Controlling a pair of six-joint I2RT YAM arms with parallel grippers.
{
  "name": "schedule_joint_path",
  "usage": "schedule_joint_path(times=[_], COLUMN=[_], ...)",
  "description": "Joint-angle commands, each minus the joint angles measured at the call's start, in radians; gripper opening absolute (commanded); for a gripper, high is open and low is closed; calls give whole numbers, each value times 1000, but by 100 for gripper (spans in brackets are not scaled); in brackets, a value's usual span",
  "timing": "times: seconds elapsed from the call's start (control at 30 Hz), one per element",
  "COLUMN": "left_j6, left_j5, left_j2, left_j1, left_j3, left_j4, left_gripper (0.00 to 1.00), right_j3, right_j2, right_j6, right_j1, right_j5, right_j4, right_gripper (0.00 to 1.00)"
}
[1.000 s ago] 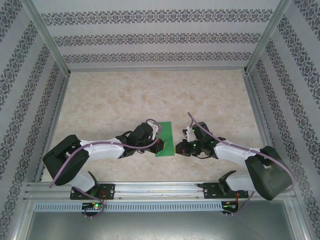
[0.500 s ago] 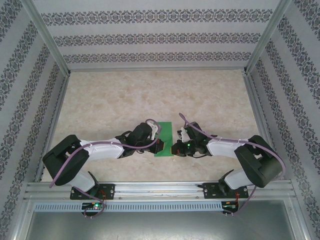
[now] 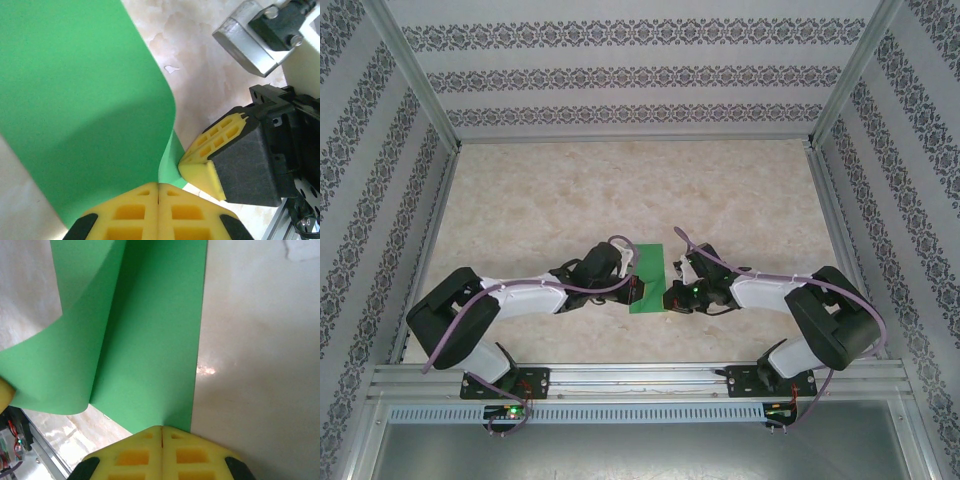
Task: Fold a paper plane with a square sheet of paper (fold left side to right side)
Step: Fold the triangle a second time at the center of the table.
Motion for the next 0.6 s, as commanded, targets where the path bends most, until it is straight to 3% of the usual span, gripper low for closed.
schedule_joint_path(times=[0.0,0.57], left_j6=[35,148], left_j5=[37,78], left_j2=[9,87], left_j1=[27,100], left_j3=[28,83], left_j4=[-41,-107], left_gripper=[0,0], right_j3=[17,25], right_j2=[22,39], right_j6=[-41,-44], right_j1=[11,12], right_j5=[52,38], right_j4=[-72,-72], right_gripper=[0,0])
